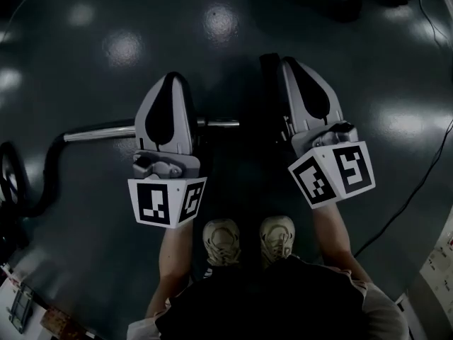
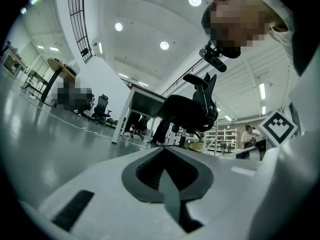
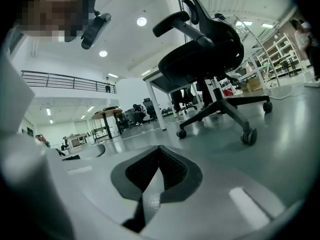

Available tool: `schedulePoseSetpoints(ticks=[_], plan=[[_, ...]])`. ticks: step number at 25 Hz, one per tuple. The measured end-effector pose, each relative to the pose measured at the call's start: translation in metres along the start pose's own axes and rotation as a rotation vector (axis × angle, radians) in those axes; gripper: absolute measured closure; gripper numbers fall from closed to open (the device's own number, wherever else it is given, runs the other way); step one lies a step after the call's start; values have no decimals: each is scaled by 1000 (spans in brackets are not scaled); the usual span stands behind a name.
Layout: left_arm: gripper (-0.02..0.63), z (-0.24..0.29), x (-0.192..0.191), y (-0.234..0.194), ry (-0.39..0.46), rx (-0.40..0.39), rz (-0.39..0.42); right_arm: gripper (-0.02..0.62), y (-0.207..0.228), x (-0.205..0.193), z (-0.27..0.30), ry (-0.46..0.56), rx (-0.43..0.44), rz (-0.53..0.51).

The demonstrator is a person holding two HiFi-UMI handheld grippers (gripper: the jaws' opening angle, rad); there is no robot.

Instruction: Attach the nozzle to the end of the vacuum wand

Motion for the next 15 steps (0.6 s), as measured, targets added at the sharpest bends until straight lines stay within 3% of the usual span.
schedulePoseSetpoints(ticks=[4,7,11,15], plan=[[604,14,1,-12,17,22,-10,588,3,4,16,15,-26,8],[604,22,54,-14,41,61,25,588,-8,50,13,-7,-69,-46],[604,31,203,13,58,64,25,588,-61,185,-12,-29,-64,-51],[603,21,402,82,-7,58,8,588,-161,361,-69,-108,-49,-53]])
Point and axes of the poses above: the fingertips, and each gripper's own axes: z forward along the fingers, y to its right, x out of its top, the point moved 1 cm from there along -z, backward along the fingers, and after that the axes turned 1 degree about -y, right-handed, at the moved point
